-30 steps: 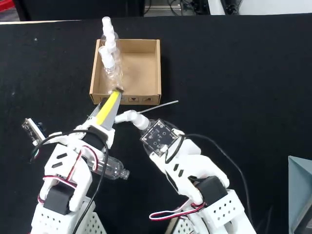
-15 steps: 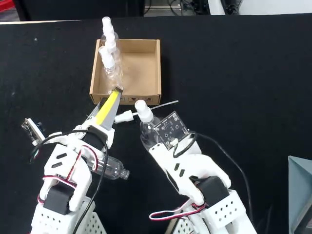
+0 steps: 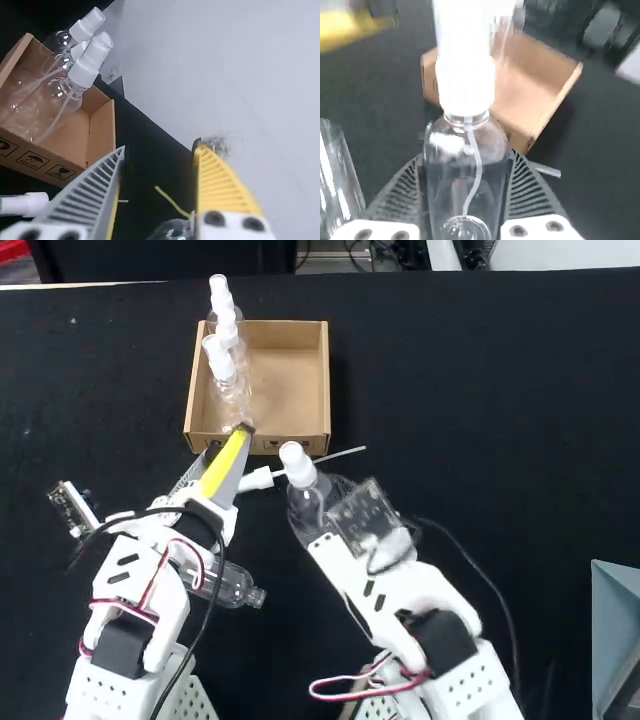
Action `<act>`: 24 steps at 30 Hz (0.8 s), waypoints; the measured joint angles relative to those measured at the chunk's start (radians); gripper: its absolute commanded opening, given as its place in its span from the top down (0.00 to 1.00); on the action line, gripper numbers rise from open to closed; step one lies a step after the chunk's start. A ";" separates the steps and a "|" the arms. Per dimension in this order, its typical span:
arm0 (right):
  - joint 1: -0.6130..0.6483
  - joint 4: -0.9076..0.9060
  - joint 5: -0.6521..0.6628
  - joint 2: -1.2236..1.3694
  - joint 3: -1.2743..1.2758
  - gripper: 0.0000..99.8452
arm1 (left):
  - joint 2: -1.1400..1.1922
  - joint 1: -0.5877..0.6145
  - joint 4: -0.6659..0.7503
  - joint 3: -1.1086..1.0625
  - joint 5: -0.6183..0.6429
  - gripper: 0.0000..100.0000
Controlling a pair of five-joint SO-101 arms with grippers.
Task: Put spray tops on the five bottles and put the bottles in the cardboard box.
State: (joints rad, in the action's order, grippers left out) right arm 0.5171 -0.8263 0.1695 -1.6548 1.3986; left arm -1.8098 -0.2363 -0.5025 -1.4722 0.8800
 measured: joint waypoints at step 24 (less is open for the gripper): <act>0.041 0.000 0.012 -0.141 0.089 0.99 | 0.000 -0.129 0.003 -0.049 -0.115 0.81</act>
State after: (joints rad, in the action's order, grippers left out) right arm 0.5585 -0.8263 0.1818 -1.7960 1.4876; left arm -1.8098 -0.3652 -0.4994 -1.5213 0.7649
